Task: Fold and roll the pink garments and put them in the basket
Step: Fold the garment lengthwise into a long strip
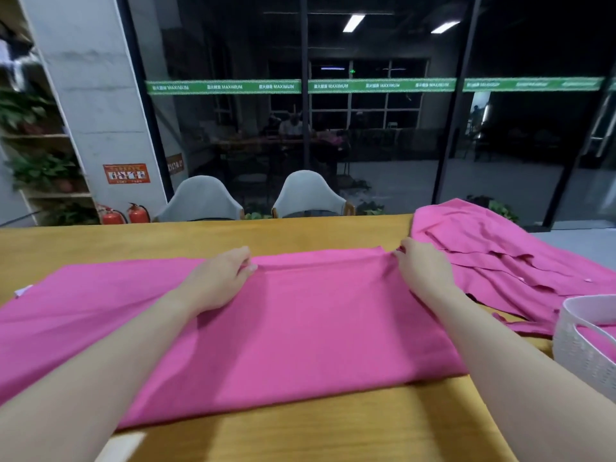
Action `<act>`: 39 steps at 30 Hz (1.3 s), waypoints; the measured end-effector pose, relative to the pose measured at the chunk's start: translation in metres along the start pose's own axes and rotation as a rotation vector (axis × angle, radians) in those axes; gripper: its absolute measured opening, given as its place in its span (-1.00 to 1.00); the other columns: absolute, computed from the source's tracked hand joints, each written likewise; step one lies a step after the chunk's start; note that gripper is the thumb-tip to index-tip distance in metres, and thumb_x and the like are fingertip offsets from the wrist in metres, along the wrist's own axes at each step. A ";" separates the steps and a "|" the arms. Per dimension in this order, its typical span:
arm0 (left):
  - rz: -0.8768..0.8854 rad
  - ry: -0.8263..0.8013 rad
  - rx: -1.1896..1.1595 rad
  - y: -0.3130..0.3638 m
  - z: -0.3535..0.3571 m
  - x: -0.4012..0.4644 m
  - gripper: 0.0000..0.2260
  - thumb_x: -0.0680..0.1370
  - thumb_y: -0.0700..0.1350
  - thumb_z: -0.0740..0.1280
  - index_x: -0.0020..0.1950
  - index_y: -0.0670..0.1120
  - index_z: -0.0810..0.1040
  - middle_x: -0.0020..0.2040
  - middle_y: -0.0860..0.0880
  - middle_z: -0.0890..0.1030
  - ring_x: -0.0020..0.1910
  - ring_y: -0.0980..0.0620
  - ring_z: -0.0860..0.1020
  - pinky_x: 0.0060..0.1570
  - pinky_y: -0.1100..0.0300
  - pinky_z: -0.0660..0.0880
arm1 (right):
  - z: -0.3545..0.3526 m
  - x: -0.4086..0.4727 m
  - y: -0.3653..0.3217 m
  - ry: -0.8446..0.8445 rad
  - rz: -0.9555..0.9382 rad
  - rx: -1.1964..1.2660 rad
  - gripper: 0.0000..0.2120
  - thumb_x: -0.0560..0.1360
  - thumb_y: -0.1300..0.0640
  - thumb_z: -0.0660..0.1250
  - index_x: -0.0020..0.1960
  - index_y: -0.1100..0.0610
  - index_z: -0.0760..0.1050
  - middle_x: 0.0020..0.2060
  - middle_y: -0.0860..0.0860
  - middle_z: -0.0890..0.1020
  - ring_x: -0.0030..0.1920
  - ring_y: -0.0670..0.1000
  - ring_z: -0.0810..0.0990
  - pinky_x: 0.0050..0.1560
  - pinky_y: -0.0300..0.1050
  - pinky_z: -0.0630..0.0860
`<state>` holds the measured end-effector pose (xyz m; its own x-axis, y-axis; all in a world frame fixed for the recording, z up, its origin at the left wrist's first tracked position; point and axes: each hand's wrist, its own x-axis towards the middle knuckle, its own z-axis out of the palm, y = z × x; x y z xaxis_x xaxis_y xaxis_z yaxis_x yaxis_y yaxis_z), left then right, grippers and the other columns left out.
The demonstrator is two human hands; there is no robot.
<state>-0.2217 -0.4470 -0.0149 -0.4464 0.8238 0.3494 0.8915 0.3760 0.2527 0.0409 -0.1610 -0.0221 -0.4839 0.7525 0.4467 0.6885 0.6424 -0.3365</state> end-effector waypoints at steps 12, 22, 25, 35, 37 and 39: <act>-0.190 0.026 0.080 -0.066 0.047 0.007 -0.43 0.46 0.48 0.26 -0.31 -0.04 0.43 -0.38 0.06 0.52 -0.30 0.04 0.49 -0.27 0.07 0.43 | 0.064 0.010 0.021 0.002 0.008 -0.117 -0.73 0.61 -0.08 0.32 0.09 0.12 0.61 -0.03 0.24 0.67 0.00 0.34 0.61 -0.08 0.11 0.47; -0.197 0.066 0.082 -0.048 0.039 -0.030 -0.44 0.51 0.43 0.25 -0.33 -0.05 0.39 -0.41 0.05 0.50 -0.32 0.02 0.48 -0.36 0.09 0.30 | 0.049 -0.020 0.012 -0.019 0.006 -0.178 -0.72 0.63 -0.05 0.27 0.07 0.17 0.56 -0.07 0.26 0.65 -0.04 0.33 0.62 -0.14 0.08 0.44; -0.185 0.098 0.095 -0.041 0.033 -0.058 -0.43 0.53 0.42 0.22 -0.30 -0.10 0.40 -0.41 0.02 0.51 -0.33 0.01 0.49 -0.36 0.08 0.35 | 0.034 -0.045 0.015 -0.021 0.012 -0.162 -0.72 0.62 -0.07 0.28 0.04 0.16 0.55 -0.09 0.25 0.66 -0.05 0.31 0.62 -0.19 0.06 0.39; -0.108 0.122 0.215 -0.002 0.012 -0.106 -0.50 0.59 0.31 0.22 -0.33 -0.04 0.30 -0.37 0.03 0.46 -0.24 -0.16 0.55 -0.28 0.04 0.40 | -0.014 -0.089 0.012 0.012 -0.091 -0.240 -0.68 0.63 -0.10 0.27 0.04 0.16 0.55 -0.14 0.22 0.66 -0.11 0.29 0.65 -0.22 0.04 0.41; -0.110 0.162 0.201 -0.002 -0.006 -0.099 -0.49 0.58 0.35 0.21 -0.33 -0.04 0.32 -0.36 0.05 0.48 -0.25 -0.12 0.53 -0.26 0.03 0.43 | -0.025 -0.078 0.004 0.038 -0.091 -0.188 -0.68 0.63 -0.08 0.28 0.02 0.18 0.56 -0.15 0.22 0.66 -0.13 0.29 0.64 -0.21 0.06 0.45; -0.125 0.200 0.185 -0.005 -0.026 -0.088 -0.46 0.56 0.40 0.20 -0.34 -0.04 0.36 -0.37 0.07 0.49 -0.29 -0.05 0.48 -0.30 0.04 0.41 | -0.036 -0.063 -0.001 0.054 -0.077 -0.136 -0.71 0.62 -0.05 0.30 -0.02 0.19 0.57 -0.15 0.23 0.66 -0.13 0.29 0.63 -0.24 0.04 0.42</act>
<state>-0.1885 -0.5326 -0.0234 -0.5437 0.6729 0.5017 0.8192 0.5556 0.1425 0.0900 -0.2141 -0.0198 -0.5107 0.6904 0.5124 0.7188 0.6698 -0.1861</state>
